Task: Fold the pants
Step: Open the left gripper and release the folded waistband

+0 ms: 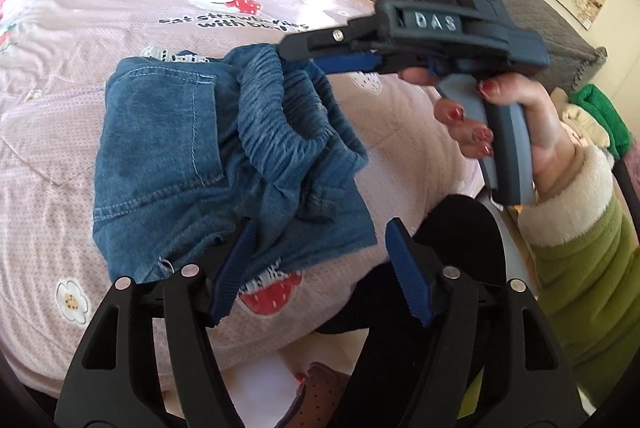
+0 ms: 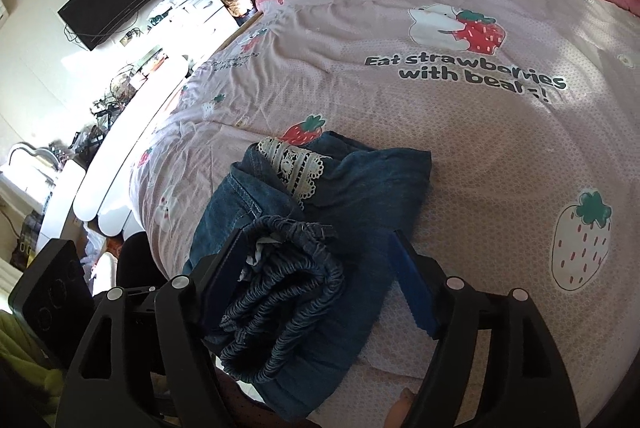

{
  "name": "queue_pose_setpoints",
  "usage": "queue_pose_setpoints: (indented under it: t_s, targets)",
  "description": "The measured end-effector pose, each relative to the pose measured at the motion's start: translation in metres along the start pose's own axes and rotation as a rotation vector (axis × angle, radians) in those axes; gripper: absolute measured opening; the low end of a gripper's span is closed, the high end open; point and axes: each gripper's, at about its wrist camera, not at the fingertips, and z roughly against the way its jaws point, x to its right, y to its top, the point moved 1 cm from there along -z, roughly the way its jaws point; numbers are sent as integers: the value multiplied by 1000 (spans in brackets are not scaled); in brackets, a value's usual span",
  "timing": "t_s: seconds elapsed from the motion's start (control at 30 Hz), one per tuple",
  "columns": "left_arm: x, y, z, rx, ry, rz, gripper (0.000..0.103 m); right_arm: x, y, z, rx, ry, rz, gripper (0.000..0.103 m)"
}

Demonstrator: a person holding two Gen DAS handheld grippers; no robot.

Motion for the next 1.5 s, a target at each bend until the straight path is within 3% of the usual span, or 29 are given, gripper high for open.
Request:
queue_pose_setpoints:
  t_s: [0.13, 0.3, 0.47, 0.6, 0.67, 0.9, 1.1, 1.27, 1.5]
  targets:
    - [-3, -5, 20, 32, -22, -5, 64, -8, 4, 2, 8, 26, -7, 76]
    - [-28, -5, 49, 104, 112, 3, 67, -15, 8, -10, -35, -7, -24, 86]
    - [-45, -11, 49, 95, 161, 17, 65, -15, -1, -21, -85, -49, -6, 85]
    - [-46, -14, 42, 72, 145, 4, 47, -12, -18, -20, -120, -115, 50, 83]
    - [-43, -15, 41, 75, 131, -4, 43, -8, -26, -17, -135, -154, 63, 83]
    - [-39, -15, 35, 79, 90, -29, 43, -16, -34, -3, -157, -217, 134, 83]
    - [-38, -13, 38, 96, 80, -41, 43, -41, 6, 11, -20, -115, 120, 84]
    - [-36, -13, 41, 105, 83, -59, 43, -54, 40, -24, -67, -55, 82, 83]
    - [-25, -12, 35, 90, 94, -111, 43, -53, 65, -80, -197, -45, 8, 55]
